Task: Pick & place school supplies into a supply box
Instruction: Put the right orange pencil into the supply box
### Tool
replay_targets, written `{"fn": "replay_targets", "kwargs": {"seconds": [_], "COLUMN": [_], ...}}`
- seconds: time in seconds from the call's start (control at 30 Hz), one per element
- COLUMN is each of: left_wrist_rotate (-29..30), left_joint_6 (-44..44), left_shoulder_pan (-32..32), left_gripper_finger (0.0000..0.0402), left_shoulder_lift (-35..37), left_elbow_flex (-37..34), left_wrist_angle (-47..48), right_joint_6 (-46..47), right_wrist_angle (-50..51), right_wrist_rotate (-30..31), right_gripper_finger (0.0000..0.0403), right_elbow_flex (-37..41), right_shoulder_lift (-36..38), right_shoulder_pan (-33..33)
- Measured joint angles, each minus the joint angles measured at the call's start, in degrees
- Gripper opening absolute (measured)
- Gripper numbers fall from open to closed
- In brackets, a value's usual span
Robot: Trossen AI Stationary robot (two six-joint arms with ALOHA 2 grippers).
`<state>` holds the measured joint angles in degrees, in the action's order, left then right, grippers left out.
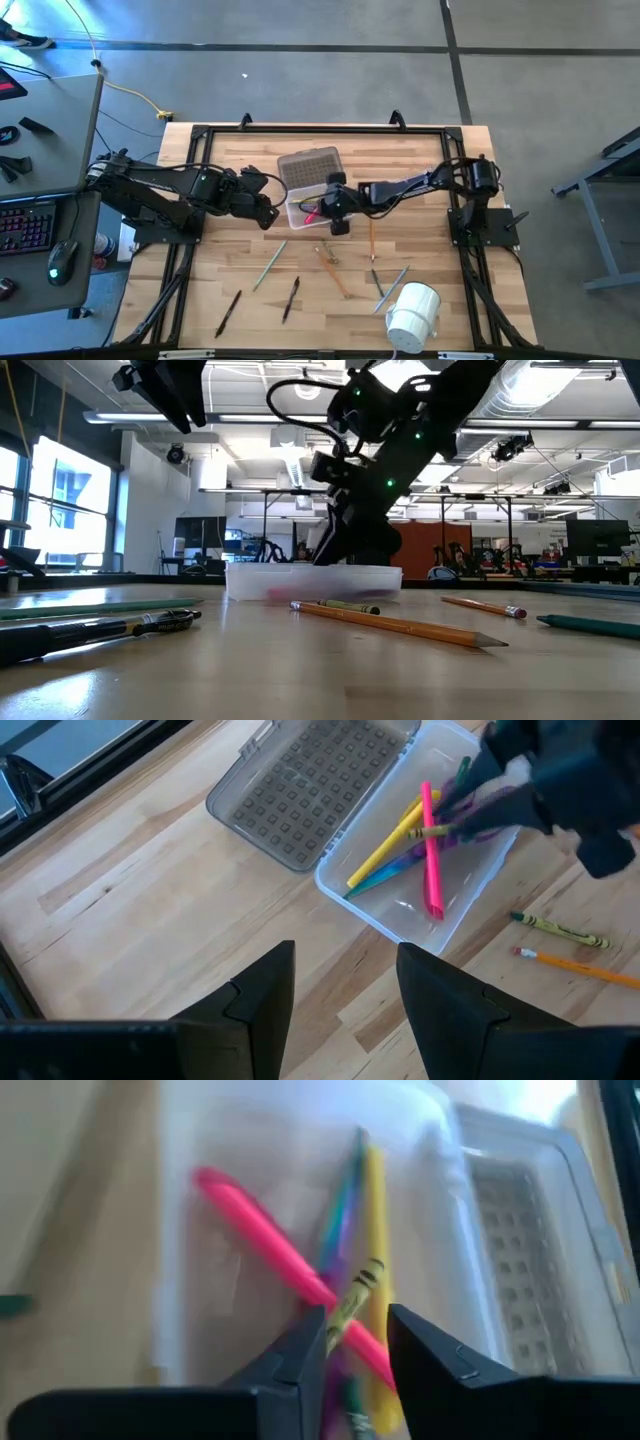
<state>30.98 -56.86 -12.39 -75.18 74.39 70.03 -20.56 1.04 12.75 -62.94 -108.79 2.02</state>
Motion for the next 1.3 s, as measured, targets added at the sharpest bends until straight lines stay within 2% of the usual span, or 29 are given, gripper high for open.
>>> {"fn": "replay_targets", "kwargs": {"seconds": [0.17, 0.37, 0.53, 0.7, 0.77, 1.0, 1.13, 1.2, 1.3], "left_wrist_rotate": [0.0, 0.0, 0.0, 0.0, 0.0, 0.1, 0.1, 0.1, -0.2], "left_joint_6": [0.0, 0.0, 0.0, 0.0, 0.0, 0.0, 0.0, 0.0, 0.3], "left_shoulder_pan": [0.0, 0.0, 0.0, 0.0, 0.0, 0.0, 0.0, 0.0, 0.0], "left_gripper_finger": [0.0211, 0.0211, 0.0211, 0.0211, 0.0211, 0.0211, 0.0211, 0.0211, 0.0211], "left_shoulder_lift": [0.0, 0.0, 0.0, 0.0, 0.0, -0.4, -1.2, -2.0, -3.0], "left_elbow_flex": [0.0, 0.0, 0.0, 0.0, 0.0, 0.0, 0.0, 0.0, 0.0], "left_wrist_angle": [0.0, -0.1, 0.0, -0.1, -0.1, -0.1, -0.1, -0.1, 0.0], "right_joint_6": [-1.4, 0.4, 14.6, 31.7, 35.4, 36.5, 36.6, 32.1, 21.0], "right_wrist_angle": [0.5, 10.1, 21.0, 30.1, 31.6, 34.9, 40.3, 44.1, 48.1], "right_wrist_rotate": [0.1, 0.4, -0.5, -8.5, -10.0, -8.6, 0.0, 3.3, 4.3], "right_gripper_finger": [0.0116, 0.0118, 0.0119, 0.0119, 0.0119, 0.0119, 0.0119, 0.0119, 0.0119], "right_elbow_flex": [0.0, 0.0, 0.0, 0.0, 0.0, 0.1, 0.1, 0.1, 0.1], "right_shoulder_lift": [0.9, 6.8, 12.0, 13.0, 11.9, 9.8, 9.8, 9.8, 9.8], "right_shoulder_pan": [-5.5, -13.7, -17.6, -18.5, -19.0, -22.1, -22.0, -21.2, -19.9]}}
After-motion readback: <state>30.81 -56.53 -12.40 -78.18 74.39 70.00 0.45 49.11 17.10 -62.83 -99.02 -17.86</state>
